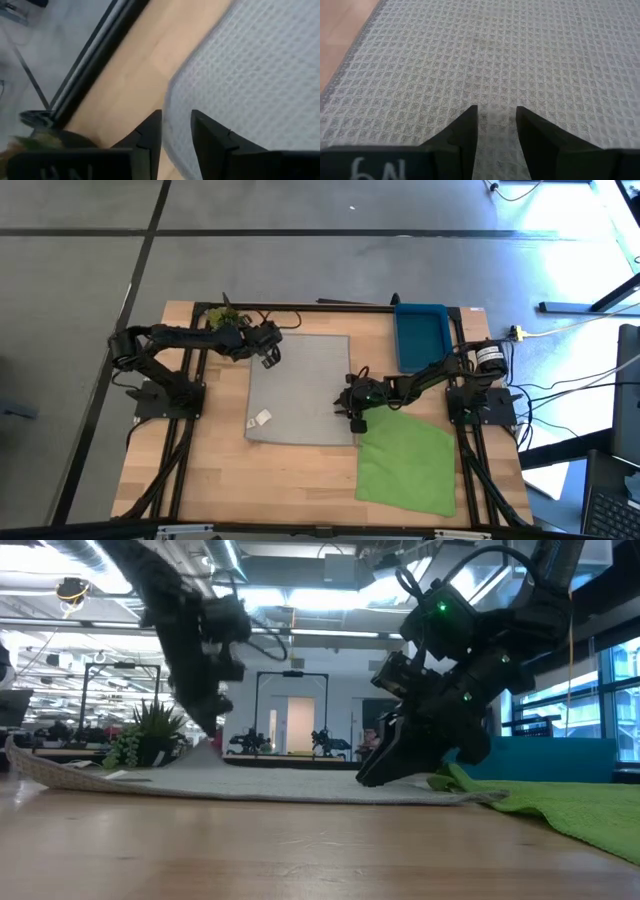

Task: Roll microfiber towels into tight, uniform cylinder then place into a basket
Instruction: Roll the gray towel

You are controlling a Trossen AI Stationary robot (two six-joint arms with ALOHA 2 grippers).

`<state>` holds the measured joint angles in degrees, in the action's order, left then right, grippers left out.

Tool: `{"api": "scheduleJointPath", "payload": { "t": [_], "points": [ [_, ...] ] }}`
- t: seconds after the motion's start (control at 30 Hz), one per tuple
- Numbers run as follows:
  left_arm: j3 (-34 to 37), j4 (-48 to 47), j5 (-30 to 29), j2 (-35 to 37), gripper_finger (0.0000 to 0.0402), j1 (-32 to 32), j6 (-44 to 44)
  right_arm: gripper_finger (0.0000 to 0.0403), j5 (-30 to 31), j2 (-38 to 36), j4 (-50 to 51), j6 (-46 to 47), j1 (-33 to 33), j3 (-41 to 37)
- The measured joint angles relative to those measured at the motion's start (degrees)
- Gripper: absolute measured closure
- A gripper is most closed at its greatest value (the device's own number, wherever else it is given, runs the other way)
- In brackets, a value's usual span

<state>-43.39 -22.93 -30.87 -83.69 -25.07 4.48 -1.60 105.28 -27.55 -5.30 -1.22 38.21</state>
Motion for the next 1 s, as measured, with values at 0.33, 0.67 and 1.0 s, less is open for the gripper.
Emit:
{"api": "scheduleJointPath", "payload": {
  "t": [0.33,0.67,1.0],
  "points": [
    [-4.6,-11.9,4.1,11.5,0.0309,12.4,3.9,0.0267,0.0,-9.7,8.7,-1.3,0.0,0.6],
    [-4.4,-15.3,9.3,12.2,0.0312,36.0,14.7,0.0267,-0.1,-17.0,17.1,-11.7,-5.6,0.7],
    [-3.7,-15.1,9.2,11.3,0.0313,55.7,36.6,0.0267,0.0,-16.6,20.6,-10.2,-10.5,0.6]
  ]
}}
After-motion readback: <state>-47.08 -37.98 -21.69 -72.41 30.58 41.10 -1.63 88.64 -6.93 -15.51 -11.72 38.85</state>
